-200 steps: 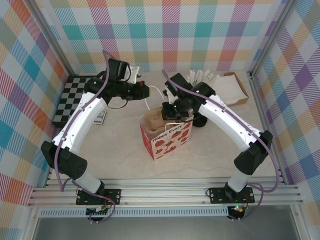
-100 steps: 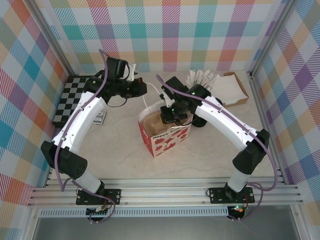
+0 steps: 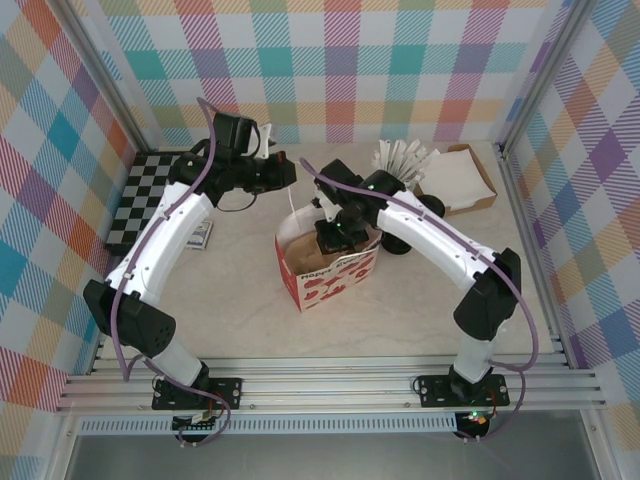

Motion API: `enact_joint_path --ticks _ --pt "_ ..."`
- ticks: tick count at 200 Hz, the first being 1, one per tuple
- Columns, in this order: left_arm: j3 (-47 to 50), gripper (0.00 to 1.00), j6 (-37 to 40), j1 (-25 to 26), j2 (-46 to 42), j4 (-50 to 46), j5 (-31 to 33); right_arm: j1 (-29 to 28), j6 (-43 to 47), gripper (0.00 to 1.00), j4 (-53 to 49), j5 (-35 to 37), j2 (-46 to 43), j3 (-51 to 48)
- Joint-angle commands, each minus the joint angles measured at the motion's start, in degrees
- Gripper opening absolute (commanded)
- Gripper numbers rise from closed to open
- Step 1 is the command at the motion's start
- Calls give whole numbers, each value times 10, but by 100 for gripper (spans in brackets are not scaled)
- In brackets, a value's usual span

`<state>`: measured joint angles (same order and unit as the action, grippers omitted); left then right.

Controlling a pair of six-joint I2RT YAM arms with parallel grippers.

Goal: Pack the takeout coffee

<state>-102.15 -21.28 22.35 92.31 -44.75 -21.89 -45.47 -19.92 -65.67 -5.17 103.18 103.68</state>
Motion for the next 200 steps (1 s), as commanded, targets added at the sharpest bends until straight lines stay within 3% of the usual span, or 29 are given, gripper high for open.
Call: enact_joint_path --ticks 1,147,200 --pt "2 0 -12 -8 4 22 5 -4 18 0 -25 -17 14 4" --pt "82 0 -26 -16 -44 156 34 -5 43 0 -7 -25 -2 -36" --pt "193 0 -27 -15 -111 320 -68 -7 18 0 6 -12 12 -43"
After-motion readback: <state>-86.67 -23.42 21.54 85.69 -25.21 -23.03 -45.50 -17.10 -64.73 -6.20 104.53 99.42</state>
